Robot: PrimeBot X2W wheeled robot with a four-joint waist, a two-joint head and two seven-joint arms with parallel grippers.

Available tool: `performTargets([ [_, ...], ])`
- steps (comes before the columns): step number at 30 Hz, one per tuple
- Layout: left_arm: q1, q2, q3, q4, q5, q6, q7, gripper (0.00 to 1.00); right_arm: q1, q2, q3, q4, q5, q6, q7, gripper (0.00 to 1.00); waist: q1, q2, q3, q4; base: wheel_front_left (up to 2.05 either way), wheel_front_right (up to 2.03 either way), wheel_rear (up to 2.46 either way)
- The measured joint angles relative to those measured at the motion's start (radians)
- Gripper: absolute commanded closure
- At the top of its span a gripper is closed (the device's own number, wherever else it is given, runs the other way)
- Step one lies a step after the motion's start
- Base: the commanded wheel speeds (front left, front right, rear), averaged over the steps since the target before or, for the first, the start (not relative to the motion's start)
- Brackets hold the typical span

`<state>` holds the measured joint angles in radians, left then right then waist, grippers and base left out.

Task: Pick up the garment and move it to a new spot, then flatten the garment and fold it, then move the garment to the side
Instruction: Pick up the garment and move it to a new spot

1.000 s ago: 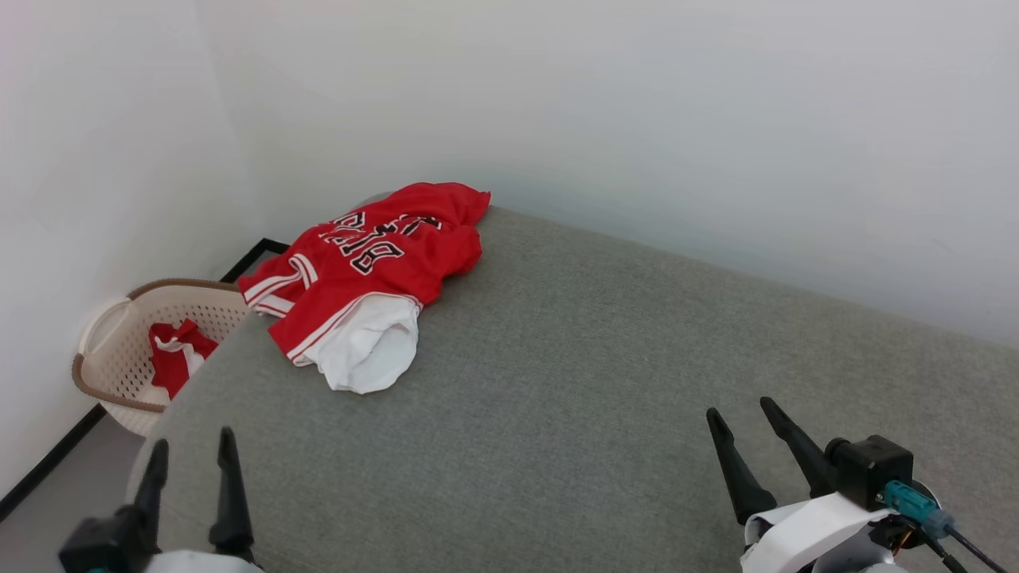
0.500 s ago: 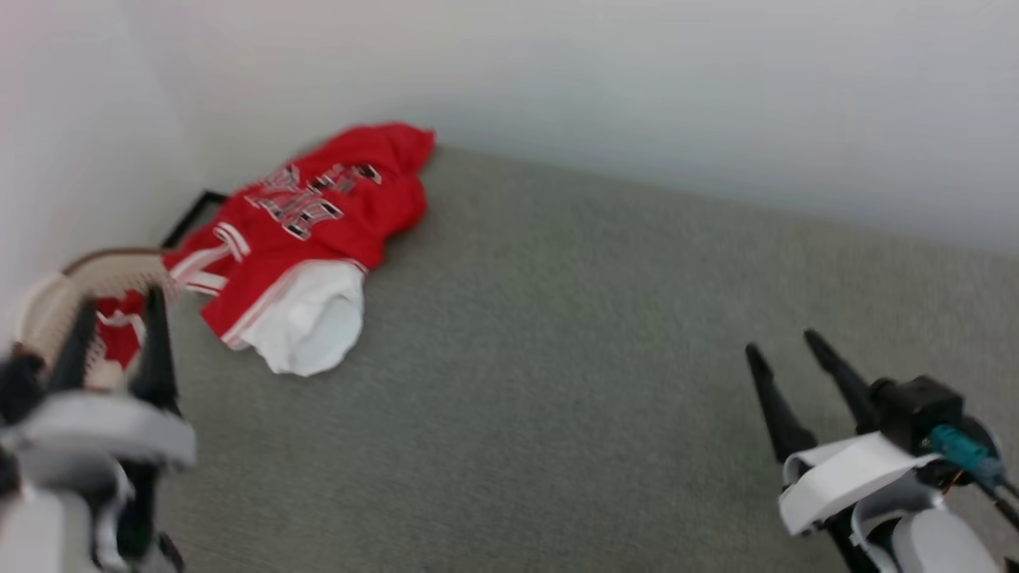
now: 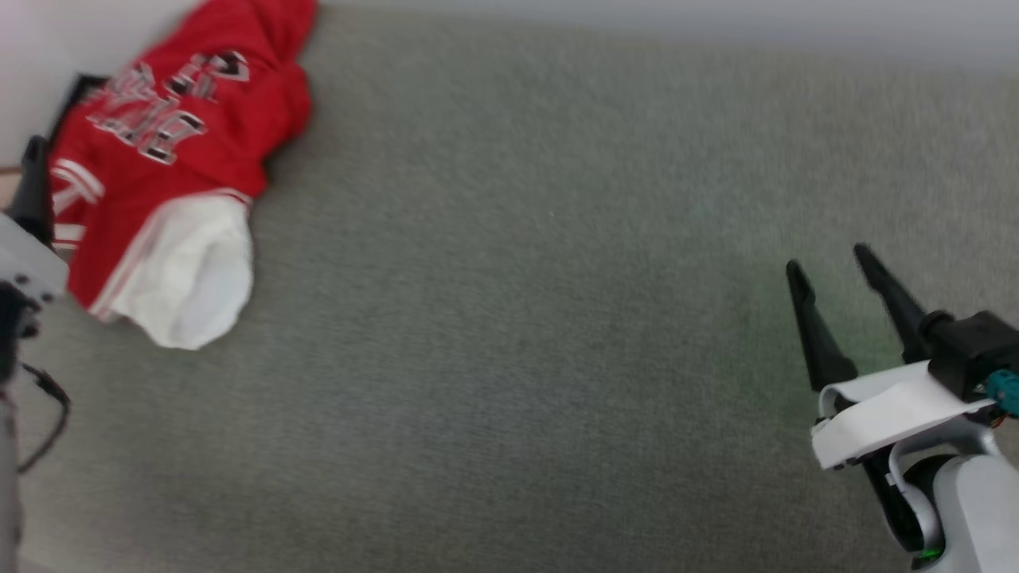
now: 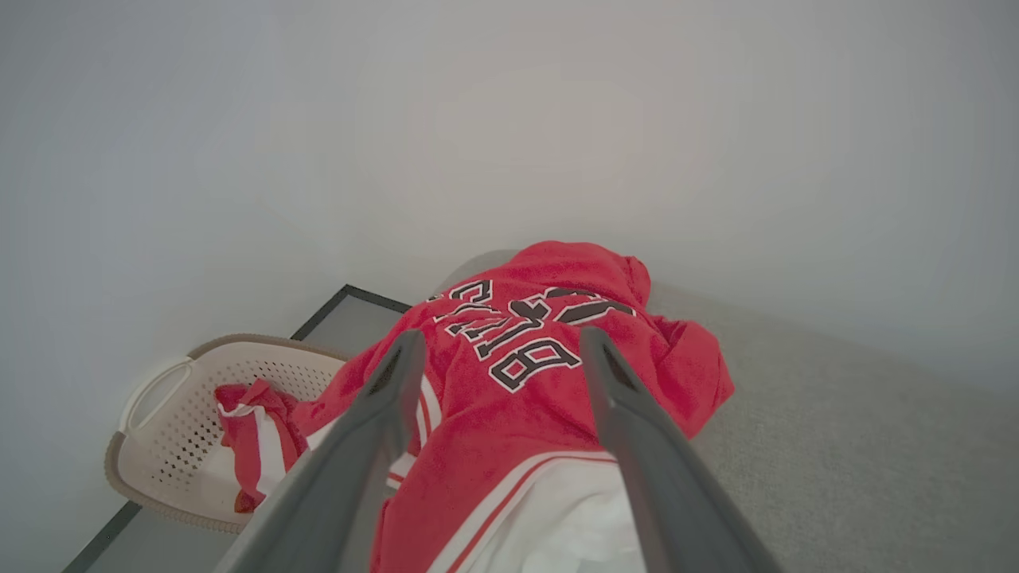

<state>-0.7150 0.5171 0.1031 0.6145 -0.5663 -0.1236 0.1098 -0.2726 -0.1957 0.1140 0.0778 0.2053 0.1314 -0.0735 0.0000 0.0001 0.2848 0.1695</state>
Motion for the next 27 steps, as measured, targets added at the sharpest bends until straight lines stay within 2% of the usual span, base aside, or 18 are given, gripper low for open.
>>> performTargets([
  [6, -0.156, 0.052, -0.056, 0.203, -0.046, -0.001, 0.097, 0.00, -0.016, -0.005, -0.015, -0.057, -0.021, 0.000, 0.019, 0.00, 0.0000, 0.0000, 0.103, -0.038, 0.00, 0.00, 0.00],
  [14, -0.272, 0.070, -0.168, 0.391, -0.087, -0.005, 0.242, 0.00, -0.034, -0.012, -0.021, -0.121, -0.031, 0.000, 0.047, 0.00, 0.0000, 0.0000, 0.213, -0.082, 0.00, 0.00, 0.00],
  [26, -0.382, 0.091, -0.263, 0.516, -0.127, -0.007, 0.311, 0.00, -0.042, -0.007, -0.040, -0.172, -0.049, 0.000, 0.074, 0.00, 0.0000, 0.0000, 0.301, -0.110, 0.00, 0.00, 0.00],
  [27, -0.386, 0.088, -0.269, 0.519, -0.132, -0.007, 0.313, 0.69, -0.043, -0.004, -0.040, -0.172, -0.049, 0.000, 0.074, 0.00, 0.0000, 0.0000, 0.300, -0.109, 0.00, 0.00, 0.00],
])
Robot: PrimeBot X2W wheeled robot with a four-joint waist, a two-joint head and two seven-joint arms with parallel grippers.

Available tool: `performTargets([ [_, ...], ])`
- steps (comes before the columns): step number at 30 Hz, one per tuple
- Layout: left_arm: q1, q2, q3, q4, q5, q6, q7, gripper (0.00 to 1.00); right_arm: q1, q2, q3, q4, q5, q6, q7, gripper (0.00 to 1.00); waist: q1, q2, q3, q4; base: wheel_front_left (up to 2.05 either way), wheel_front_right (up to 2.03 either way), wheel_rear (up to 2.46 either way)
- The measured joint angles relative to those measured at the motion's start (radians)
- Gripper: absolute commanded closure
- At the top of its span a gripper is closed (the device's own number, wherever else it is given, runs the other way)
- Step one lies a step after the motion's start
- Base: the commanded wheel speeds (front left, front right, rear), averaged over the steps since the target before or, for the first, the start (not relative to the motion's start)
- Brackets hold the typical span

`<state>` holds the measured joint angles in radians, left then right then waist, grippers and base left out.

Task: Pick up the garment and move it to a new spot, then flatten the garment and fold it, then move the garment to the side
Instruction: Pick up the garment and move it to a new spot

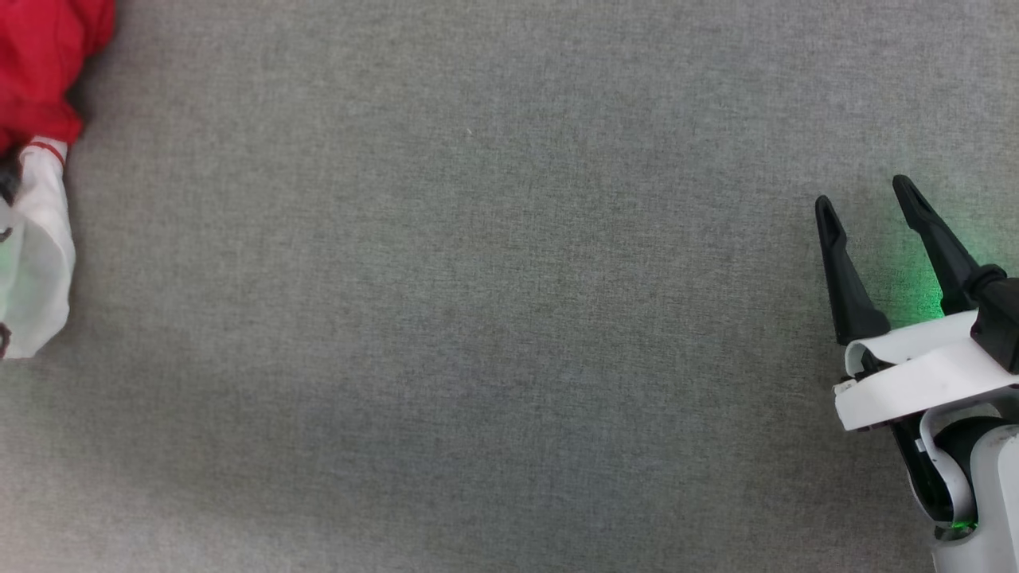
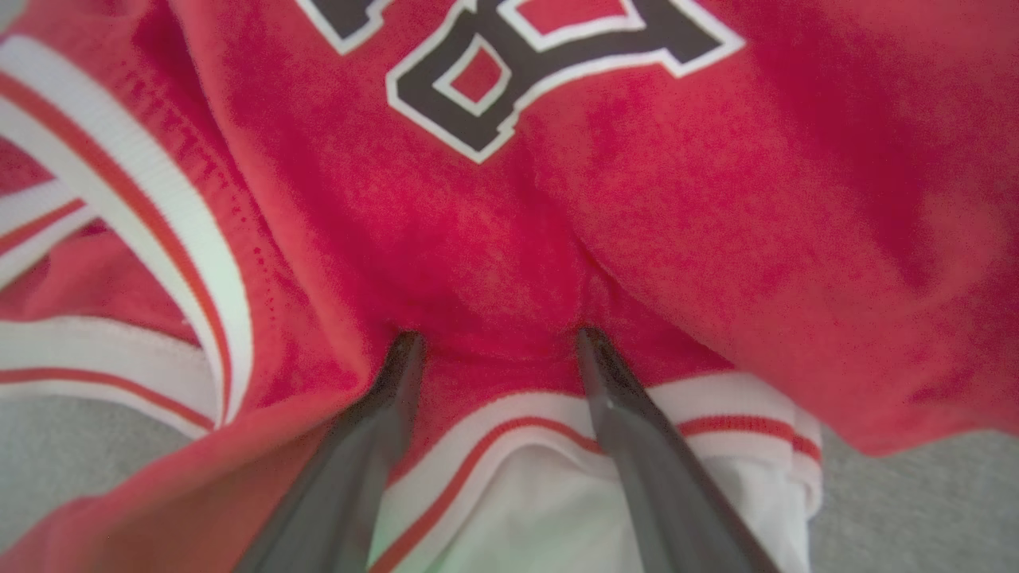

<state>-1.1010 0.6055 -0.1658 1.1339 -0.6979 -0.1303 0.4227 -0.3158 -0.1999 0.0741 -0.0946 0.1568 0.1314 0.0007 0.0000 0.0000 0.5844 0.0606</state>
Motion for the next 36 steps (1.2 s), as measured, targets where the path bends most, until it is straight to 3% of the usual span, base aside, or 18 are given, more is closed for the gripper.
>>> performTargets([
  [1, -0.001, 0.000, -0.011, 0.000, -0.001, 0.000, -0.003, 1.00, -0.002, 0.002, -0.001, -0.001, 0.000, 0.000, 0.000, 0.00, 0.0000, 0.0000, -0.003, 0.001, 0.00, 0.00, 0.00],
  [9, -0.007, 0.005, -0.047, -0.001, -0.030, 0.000, -0.097, 1.00, -0.003, 0.018, -0.014, 0.022, 0.003, 0.000, -0.018, 0.00, 0.0000, 0.0000, -0.046, 0.017, 0.00, 0.00, 0.00],
  [24, -0.082, 0.115, -0.159, -0.130, 0.014, 0.000, -0.376, 1.00, 0.040, 0.052, -0.019, 0.129, 0.037, 0.000, -0.097, 0.00, 0.0000, 0.0000, -0.224, 0.044, 0.00, 0.00, 0.00],
  [36, -0.165, 0.156, -0.204, -0.287, 0.062, 0.012, -0.467, 1.00, 0.062, 0.076, -0.007, 0.199, 0.069, 0.000, -0.142, 0.00, 0.0000, 0.0000, -0.385, 0.069, 0.00, 0.00, 0.00],
])
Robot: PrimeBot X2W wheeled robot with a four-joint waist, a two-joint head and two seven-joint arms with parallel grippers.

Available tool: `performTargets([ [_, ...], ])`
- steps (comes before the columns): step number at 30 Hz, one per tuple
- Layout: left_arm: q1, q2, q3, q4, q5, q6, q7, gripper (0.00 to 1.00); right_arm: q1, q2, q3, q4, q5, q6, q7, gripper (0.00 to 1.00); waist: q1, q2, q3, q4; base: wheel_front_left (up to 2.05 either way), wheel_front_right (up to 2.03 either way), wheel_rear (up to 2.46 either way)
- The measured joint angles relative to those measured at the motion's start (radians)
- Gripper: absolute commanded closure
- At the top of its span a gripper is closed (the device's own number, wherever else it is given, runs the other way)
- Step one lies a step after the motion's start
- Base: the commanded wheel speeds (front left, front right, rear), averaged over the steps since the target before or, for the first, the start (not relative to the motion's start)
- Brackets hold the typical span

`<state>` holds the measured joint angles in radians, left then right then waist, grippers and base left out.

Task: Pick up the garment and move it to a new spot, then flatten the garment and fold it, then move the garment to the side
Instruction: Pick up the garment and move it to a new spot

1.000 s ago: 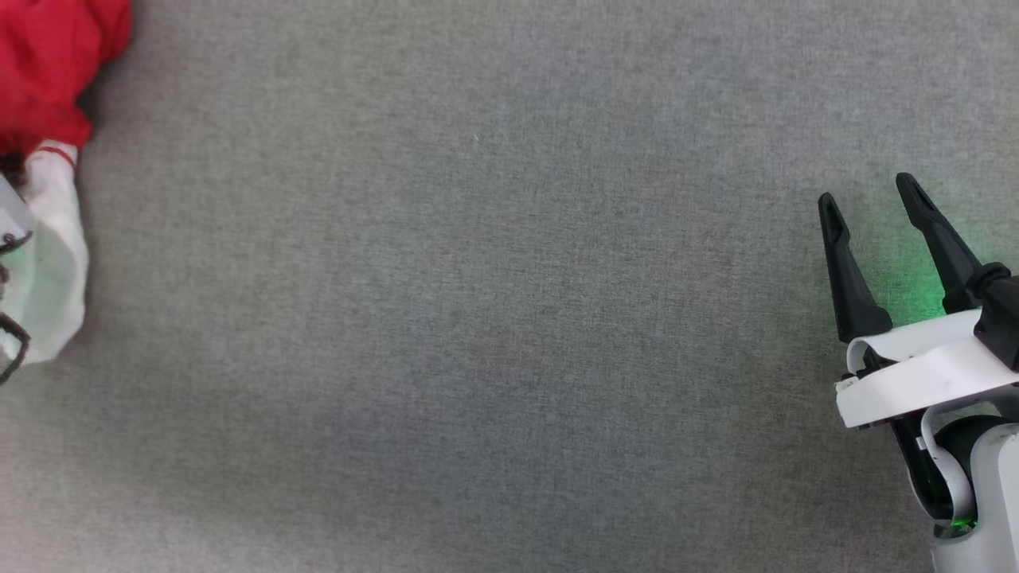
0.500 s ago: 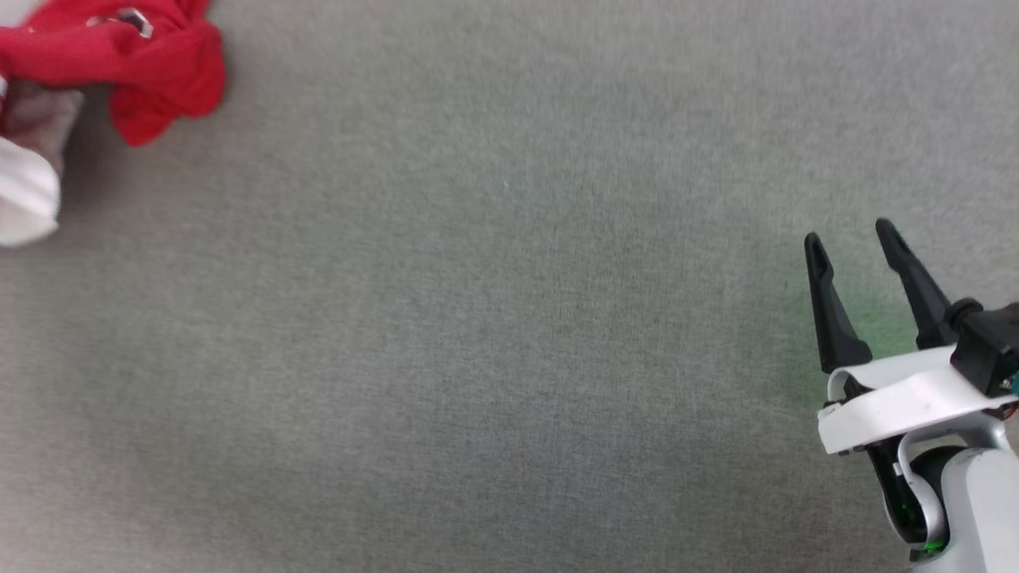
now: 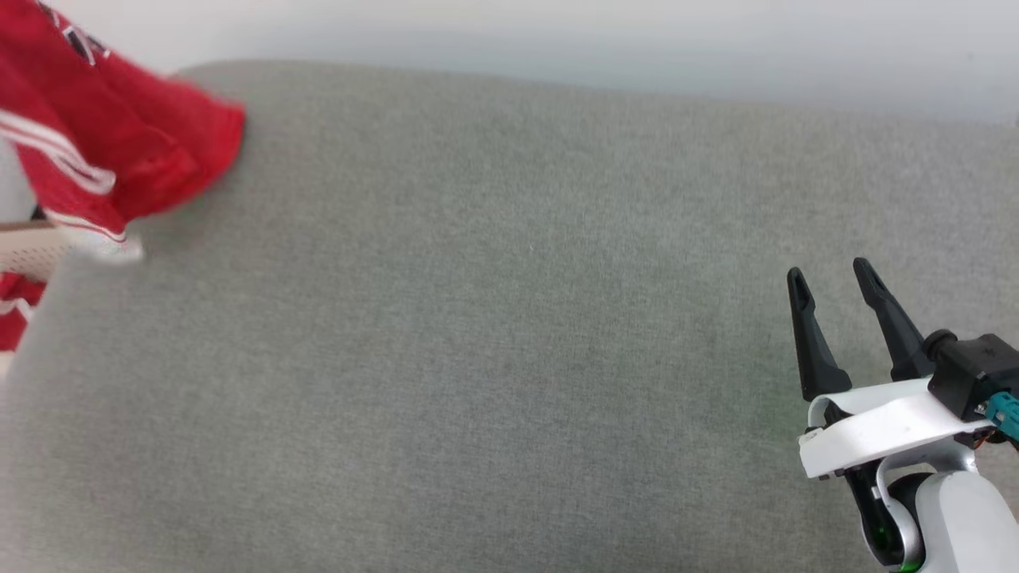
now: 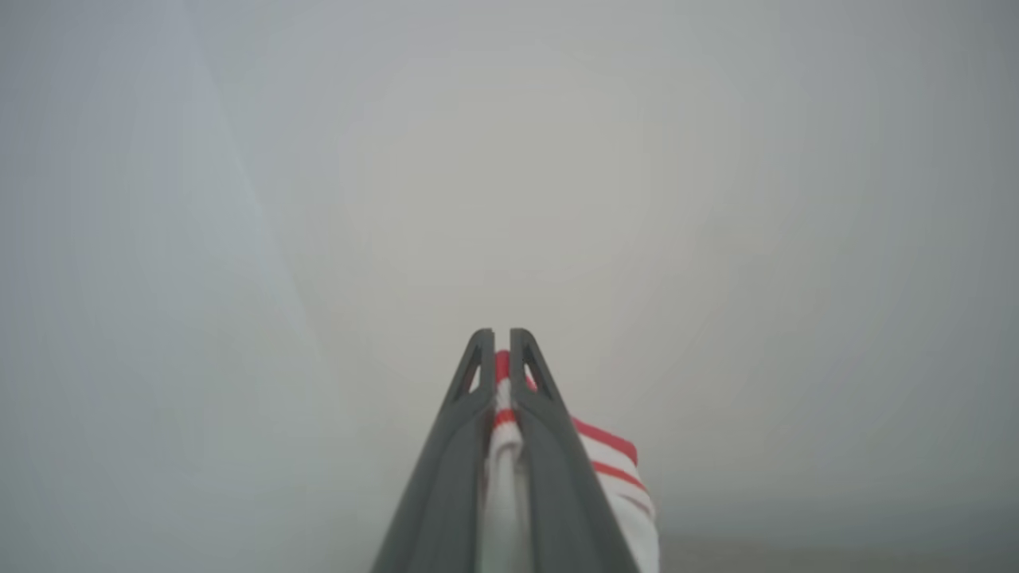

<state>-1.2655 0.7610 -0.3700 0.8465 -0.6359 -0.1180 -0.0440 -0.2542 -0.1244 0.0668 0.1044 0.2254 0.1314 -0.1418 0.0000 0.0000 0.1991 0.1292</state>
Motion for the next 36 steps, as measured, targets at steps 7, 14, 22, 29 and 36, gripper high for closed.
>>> performTargets([
  [7, -0.036, 0.026, -0.013, -0.119, 0.015, 0.021, 0.044, 1.00, 0.012, 0.007, -0.001, 0.019, 0.011, 0.000, -0.016, 0.00, 0.0000, 0.0000, -0.070, 0.011, 0.00, 0.00, 0.00],
  [14, -0.019, 0.041, -0.029, -0.269, 0.011, 0.054, 0.138, 1.00, 0.017, 0.008, -0.024, 0.026, 0.015, 0.000, -0.034, 0.00, 0.0000, 0.0000, -0.103, 0.006, 0.00, 0.00, 0.00],
  [22, 0.051, 0.056, -0.028, -0.448, -0.033, 0.106, 0.259, 1.00, 0.031, 0.012, -0.069, 0.035, 0.015, 0.000, -0.052, 0.00, 0.0000, 0.0000, -0.111, -0.038, 0.00, 0.00, 0.00],
  [29, 0.112, 0.041, -0.047, -0.645, -0.062, 0.172, 0.362, 1.00, 0.041, 0.020, -0.125, 0.036, 0.001, 0.000, -0.063, 0.00, 0.0000, 0.0000, -0.117, -0.096, 0.00, 0.00, 0.00],
  [36, 0.133, 0.002, -0.082, -0.798, -0.080, 0.214, 0.434, 1.00, 0.045, 0.030, -0.162, 0.038, -0.016, 0.000, -0.070, 0.00, 0.0000, 0.0000, -0.117, -0.172, 0.00, 0.00, 0.00],
])
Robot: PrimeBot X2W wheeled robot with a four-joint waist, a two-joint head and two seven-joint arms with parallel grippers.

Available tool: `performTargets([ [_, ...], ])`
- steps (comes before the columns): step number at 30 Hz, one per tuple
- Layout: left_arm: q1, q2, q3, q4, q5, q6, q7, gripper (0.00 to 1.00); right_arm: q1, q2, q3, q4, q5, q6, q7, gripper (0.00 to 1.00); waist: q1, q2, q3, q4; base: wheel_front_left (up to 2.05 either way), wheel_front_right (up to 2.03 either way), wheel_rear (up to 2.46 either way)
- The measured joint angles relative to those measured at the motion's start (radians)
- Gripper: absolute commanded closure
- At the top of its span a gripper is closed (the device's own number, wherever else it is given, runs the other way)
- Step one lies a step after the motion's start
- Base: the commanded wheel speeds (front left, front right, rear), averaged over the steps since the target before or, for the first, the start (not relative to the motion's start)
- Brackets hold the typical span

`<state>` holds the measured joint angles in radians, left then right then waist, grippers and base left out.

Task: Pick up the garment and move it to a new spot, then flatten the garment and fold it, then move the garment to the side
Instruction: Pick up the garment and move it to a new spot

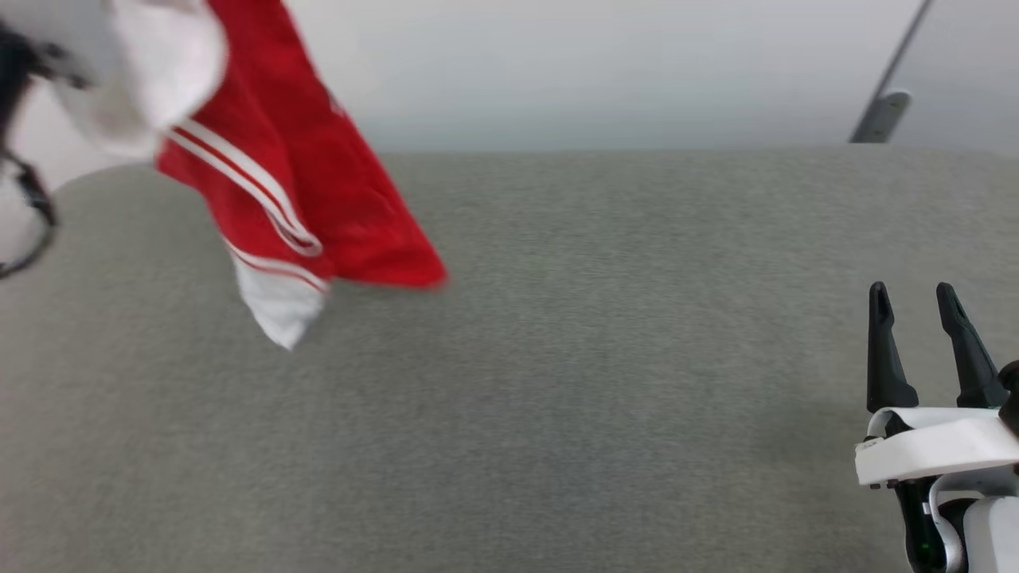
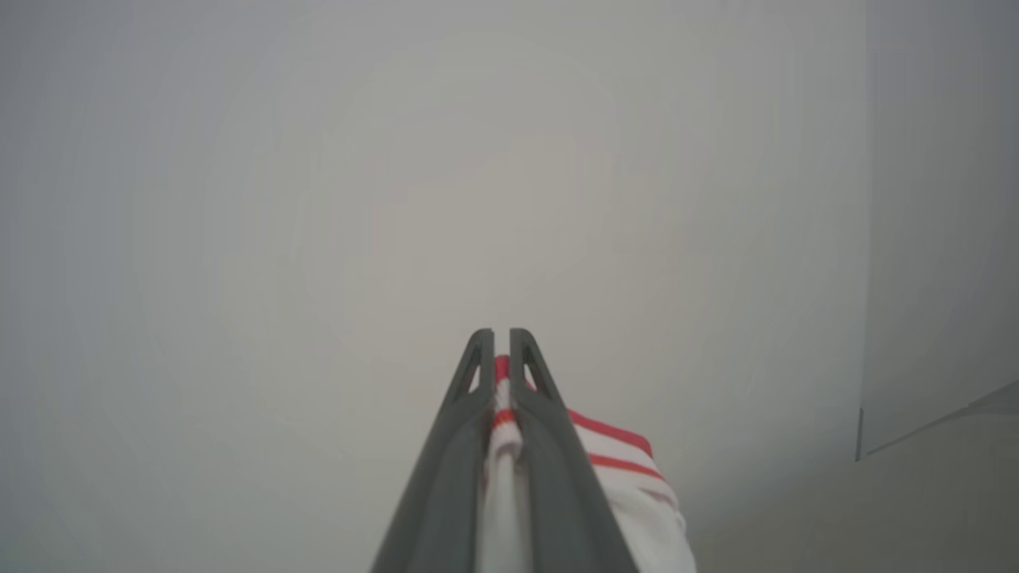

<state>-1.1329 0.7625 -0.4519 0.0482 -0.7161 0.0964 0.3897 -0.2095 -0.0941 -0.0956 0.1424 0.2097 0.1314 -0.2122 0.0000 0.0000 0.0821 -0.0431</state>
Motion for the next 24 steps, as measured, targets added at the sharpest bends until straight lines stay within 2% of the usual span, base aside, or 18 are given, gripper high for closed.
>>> performTargets([
  [13, 0.054, -0.104, -0.102, -0.176, -0.022, 0.045, 0.077, 1.00, 0.031, 0.024, -0.021, 0.013, -0.003, 0.000, -0.018, 0.00, 0.0000, 0.0000, 0.022, -0.132, 0.00, 0.00, 0.00],
  [18, 0.147, -0.132, -0.158, -0.205, -0.033, 0.070, 0.101, 1.00, 0.032, 0.032, -0.013, 0.030, -0.002, 0.000, -0.029, 0.00, 0.0000, 0.0000, 0.039, -0.159, 0.00, 0.00, 0.00],
  [24, 0.295, -0.133, -0.200, -0.190, -0.073, 0.106, 0.121, 1.00, 0.032, 0.038, 0.004, 0.051, 0.007, 0.000, -0.037, 0.00, 0.0000, 0.0000, 0.052, -0.174, 0.00, 0.00, 0.00],
])
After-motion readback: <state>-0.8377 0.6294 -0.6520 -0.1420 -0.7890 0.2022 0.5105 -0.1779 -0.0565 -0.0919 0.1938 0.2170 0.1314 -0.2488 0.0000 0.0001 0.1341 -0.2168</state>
